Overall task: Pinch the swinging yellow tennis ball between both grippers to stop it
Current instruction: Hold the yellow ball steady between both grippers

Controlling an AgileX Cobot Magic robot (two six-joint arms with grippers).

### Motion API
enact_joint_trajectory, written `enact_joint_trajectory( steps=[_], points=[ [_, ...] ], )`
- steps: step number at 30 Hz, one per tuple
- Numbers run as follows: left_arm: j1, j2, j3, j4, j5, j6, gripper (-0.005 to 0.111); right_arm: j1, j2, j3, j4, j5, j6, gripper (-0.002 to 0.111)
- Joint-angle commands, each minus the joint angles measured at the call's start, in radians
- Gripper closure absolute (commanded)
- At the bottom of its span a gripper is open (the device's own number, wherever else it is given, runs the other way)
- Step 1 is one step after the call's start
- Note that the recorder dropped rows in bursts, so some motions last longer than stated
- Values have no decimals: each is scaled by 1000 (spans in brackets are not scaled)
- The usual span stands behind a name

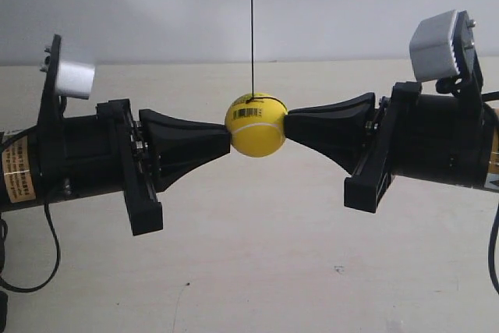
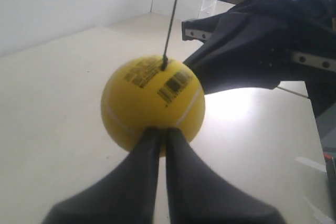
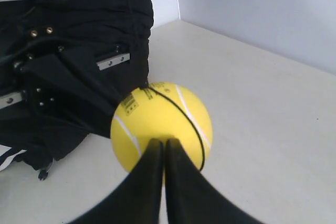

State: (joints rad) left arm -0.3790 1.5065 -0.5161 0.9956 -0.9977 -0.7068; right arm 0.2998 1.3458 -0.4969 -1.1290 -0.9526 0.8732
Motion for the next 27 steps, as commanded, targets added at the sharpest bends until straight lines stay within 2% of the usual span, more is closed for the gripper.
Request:
enact_joint_trajectory(
  steps=[1,6,27],
  points=[
    [-6,27,5,-5,-49,31,102,1,-7,-4,-7,-1,0,108],
    [-6,27,3,-5,-101,43,102,1,-7,-4,-7,-1,0,108],
    [-6,28,3,-5,-100,43,102,1,-7,-4,-6,1,-3,108]
  ],
)
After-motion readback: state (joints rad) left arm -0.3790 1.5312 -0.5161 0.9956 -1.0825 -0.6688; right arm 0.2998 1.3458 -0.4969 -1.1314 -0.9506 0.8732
